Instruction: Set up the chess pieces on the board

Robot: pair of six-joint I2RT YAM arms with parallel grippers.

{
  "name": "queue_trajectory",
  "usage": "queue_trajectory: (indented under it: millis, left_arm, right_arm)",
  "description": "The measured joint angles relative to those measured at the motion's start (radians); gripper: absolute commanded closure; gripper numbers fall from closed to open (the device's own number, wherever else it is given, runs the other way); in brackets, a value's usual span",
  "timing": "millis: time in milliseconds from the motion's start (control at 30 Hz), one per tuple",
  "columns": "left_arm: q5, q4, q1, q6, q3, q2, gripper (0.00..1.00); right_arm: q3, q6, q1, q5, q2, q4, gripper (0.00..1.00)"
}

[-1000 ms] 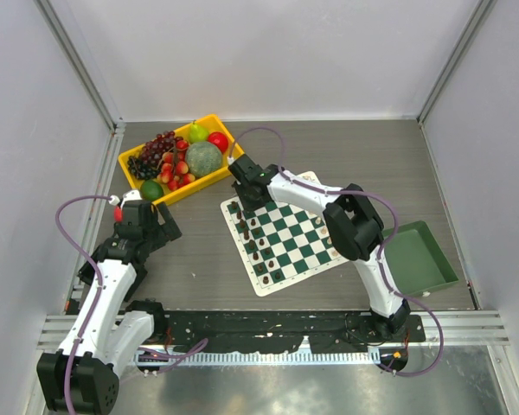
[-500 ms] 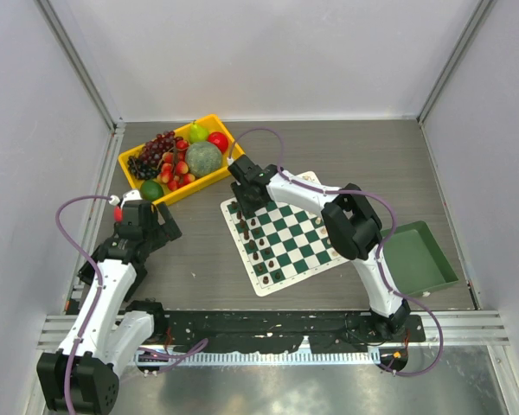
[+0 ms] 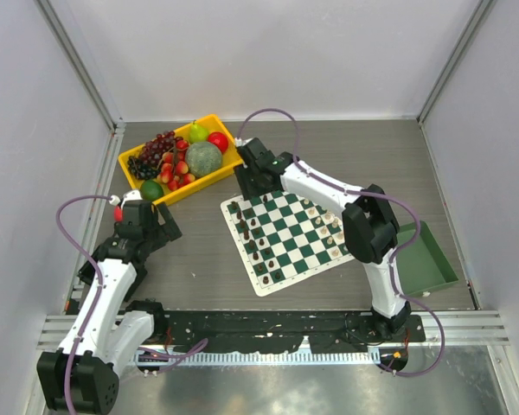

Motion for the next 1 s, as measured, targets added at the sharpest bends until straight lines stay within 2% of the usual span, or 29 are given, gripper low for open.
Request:
queue_trajectory:
  millis: [400,1000]
  left_arm:
    - [0.000,-0.003,0.000,0.000,0.000,-0.007,0.01]
    - [0.000,-0.004,0.000,0.000,0.000,-0.005,0.01]
  right_arm:
    - [0.000,0.001,-0.094,0.003,-0.022,0.009,0.44]
    - [0.000,0.016,-0.106,-0.010,0.073,0.010,0.64]
